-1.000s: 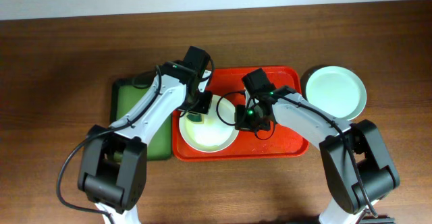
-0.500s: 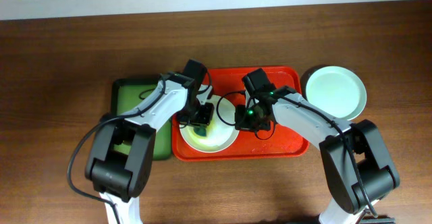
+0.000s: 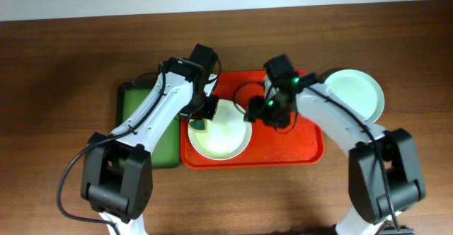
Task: Clean dirty plates on tray and stack at the side
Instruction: 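Return the sponge to the green tray and withdraw the left gripper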
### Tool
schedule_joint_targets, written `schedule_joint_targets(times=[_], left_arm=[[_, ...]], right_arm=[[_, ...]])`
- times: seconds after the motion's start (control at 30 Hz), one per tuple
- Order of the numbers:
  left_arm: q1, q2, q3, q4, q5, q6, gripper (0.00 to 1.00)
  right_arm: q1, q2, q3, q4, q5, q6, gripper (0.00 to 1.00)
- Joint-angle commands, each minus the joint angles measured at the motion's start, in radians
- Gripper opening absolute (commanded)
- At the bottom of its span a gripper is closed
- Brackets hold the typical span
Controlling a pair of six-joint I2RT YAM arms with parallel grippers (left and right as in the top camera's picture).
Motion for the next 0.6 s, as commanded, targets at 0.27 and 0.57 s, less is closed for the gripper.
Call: schedule_joint_targets(times=[0.27,0.57], left_arm=[[0.079,-0.07,0.011,-0.031,-0.195,-0.126,0.0],[0.342,-0.094,0.002,-0.111,-0.191,-0.161,0.0]], right_arm=[[-0.052,-0.045,0.071,-0.129,0.073,-0.043,0.87],[-0.051,-0.043,0.054,-0.124,0.075,-0.044,0.87]])
